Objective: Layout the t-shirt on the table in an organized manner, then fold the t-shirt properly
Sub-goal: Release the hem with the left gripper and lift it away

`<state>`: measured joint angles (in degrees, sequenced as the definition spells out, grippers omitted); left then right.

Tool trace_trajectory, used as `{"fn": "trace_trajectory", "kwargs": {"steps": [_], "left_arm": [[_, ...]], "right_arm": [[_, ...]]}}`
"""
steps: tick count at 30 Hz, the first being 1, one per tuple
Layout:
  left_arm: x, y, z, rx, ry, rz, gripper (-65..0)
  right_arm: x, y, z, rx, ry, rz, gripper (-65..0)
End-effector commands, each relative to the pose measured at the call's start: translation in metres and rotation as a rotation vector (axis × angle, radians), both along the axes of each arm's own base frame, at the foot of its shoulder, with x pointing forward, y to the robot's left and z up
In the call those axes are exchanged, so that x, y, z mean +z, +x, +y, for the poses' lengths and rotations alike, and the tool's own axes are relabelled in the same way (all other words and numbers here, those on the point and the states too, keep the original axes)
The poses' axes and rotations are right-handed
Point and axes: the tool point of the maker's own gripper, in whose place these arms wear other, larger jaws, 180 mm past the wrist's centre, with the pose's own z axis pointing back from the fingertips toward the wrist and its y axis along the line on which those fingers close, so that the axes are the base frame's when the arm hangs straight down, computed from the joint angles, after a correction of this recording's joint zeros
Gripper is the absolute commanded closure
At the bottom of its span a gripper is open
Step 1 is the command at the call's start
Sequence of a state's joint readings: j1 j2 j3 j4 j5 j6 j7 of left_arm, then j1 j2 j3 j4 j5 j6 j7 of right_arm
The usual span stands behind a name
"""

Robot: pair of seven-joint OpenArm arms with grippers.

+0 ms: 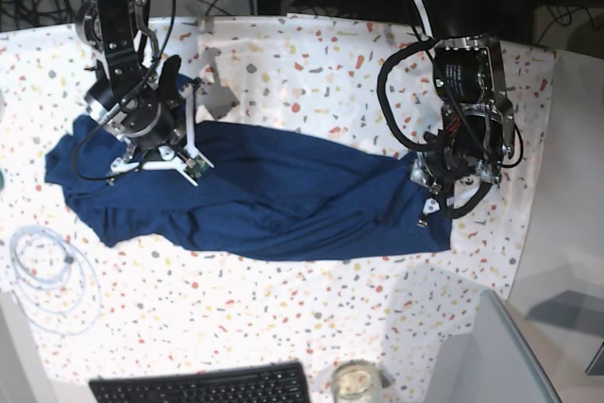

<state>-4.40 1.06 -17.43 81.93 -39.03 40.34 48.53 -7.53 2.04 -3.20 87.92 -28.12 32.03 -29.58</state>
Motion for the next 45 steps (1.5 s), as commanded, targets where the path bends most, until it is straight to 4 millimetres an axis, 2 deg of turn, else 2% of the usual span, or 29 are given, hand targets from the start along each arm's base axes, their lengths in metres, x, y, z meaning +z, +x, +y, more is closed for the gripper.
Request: {"fn": "trace_trajectory", "kwargs": {"steps": [1,10,13,17,20,26,35,40,45], "left_arm": [[0.01,0.01,0.004,-0.002,0.013,-0.036,0.0],[0.01,0.011,-0.001,-0.011,0.008,-0.037,0.0],[0.008,0.005,-0.001,-0.011,0.01,-0.029,-8.4],[0.023,0.0,0.003,-0.012,0.035,-0.078,-18.3],[0.037,-0.001,0.005,-0.013,0.054,-0.12,-22.5],[0.034,-0.006,0.008,-0.011,0.063,-0.108,-27.8],[0.032,0.0,0.012,-0.051,0.102,-0.142,-27.5],[0.031,-0.002,0.025,-0.038,0.155,-0.145,-27.5],[0.028,-0.007,0.025,-0.077,0.168,-0.154,-27.3]], "right_arm": [[0.009,0.009,0.001,0.002,0.011,-0.037,0.0],[0.009,0.009,0.002,0.001,0.011,-0.036,0.0],[0.009,0.009,0.002,0.001,0.011,-0.036,0.0],[0.009,0.009,0.002,0.001,0.011,-0.036,0.0],[0.009,0.009,0.002,0.001,0.011,-0.036,0.0],[0.009,0.01,0.002,0.001,0.011,-0.038,0.0],[0.009,0.01,0.002,0.001,0.011,-0.038,0.0],[0.009,0.009,0.002,0.001,0.011,-0.036,0.0],[0.009,0.009,0.002,0.001,0.011,-0.036,0.0]]}}
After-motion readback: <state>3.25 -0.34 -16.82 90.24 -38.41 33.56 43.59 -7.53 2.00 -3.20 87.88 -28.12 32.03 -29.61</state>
